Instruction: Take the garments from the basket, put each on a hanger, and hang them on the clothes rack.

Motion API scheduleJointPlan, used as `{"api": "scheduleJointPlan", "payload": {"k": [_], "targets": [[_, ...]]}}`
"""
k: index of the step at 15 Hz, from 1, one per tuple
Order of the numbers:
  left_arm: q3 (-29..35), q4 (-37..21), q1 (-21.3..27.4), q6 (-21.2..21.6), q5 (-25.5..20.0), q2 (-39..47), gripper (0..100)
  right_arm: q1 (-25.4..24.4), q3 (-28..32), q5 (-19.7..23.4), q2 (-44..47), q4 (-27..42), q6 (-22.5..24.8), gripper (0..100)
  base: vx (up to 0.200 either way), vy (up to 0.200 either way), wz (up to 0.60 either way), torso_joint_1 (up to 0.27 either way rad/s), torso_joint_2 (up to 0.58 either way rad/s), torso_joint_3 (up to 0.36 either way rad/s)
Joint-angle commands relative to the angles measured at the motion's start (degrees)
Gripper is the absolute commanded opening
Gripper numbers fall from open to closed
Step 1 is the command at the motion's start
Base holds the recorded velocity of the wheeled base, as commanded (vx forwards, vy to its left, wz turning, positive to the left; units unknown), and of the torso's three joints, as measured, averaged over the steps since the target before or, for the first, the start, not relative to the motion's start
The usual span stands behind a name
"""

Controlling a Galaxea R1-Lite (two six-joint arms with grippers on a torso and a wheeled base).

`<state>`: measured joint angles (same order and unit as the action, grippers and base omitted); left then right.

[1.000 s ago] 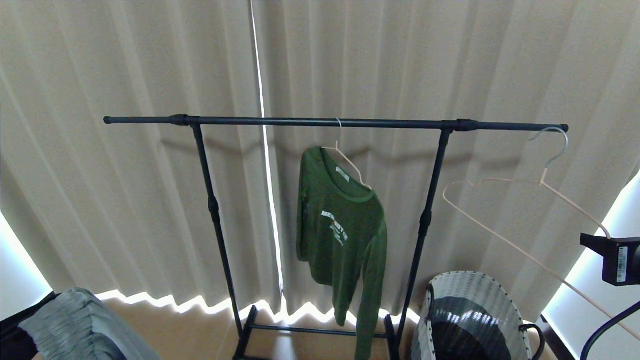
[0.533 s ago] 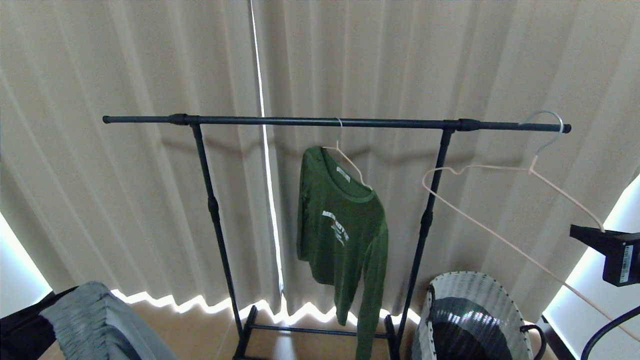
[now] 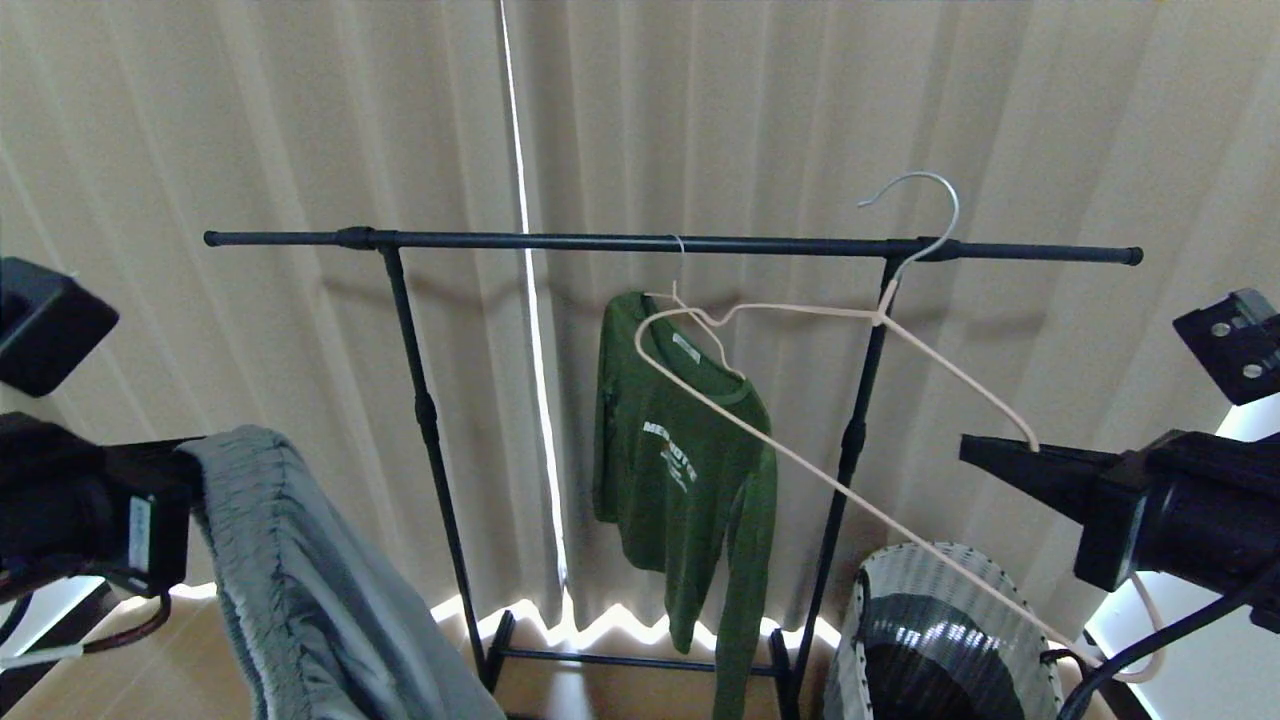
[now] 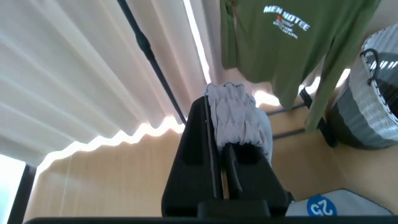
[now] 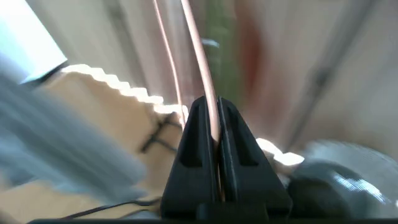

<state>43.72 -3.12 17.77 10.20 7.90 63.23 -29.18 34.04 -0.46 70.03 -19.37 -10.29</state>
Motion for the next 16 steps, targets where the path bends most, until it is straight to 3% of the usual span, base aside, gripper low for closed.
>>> {"api": "scheduleJointPlan", "payload": {"k": [1,5,7,12,16], "targets": [[8.7,-1.1,0.9,-2.3,2.7,11.5,0,-5.2,-0.3,-0.1,5.1,-3.0,-0.6,0,0.000,0.000,0.00,0.000,0.00,0.000],[16.8,-1.2,2.8,-4.9,11.3,21.4,0,-13.2,-1.3,-0.1,4.8,-3.9,-1.1,0,0.000,0.000,0.00,0.000,0.00,0.000],[19.2,-1.1,2.8,-5.0,15.2,24.6,0,-18.2,-0.7,-0.6,4.8,-4.0,-6.1,0,0.000,0.000,0.00,0.000,0.00,0.000],[20.8,-1.0,2.9,-5.5,20.0,26.3,0,-23.8,-0.8,-1.2,3.7,-4.0,-8.5,0,0.000,0.000,0.00,0.000,0.00,0.000],[20.9,-0.9,4.6,-5.5,20.5,26.5,0,-25.3,0.2,-1.1,5.4,-4.0,-9.3,0,0.000,0.000,0.00,0.000,0.00,0.000]]}}
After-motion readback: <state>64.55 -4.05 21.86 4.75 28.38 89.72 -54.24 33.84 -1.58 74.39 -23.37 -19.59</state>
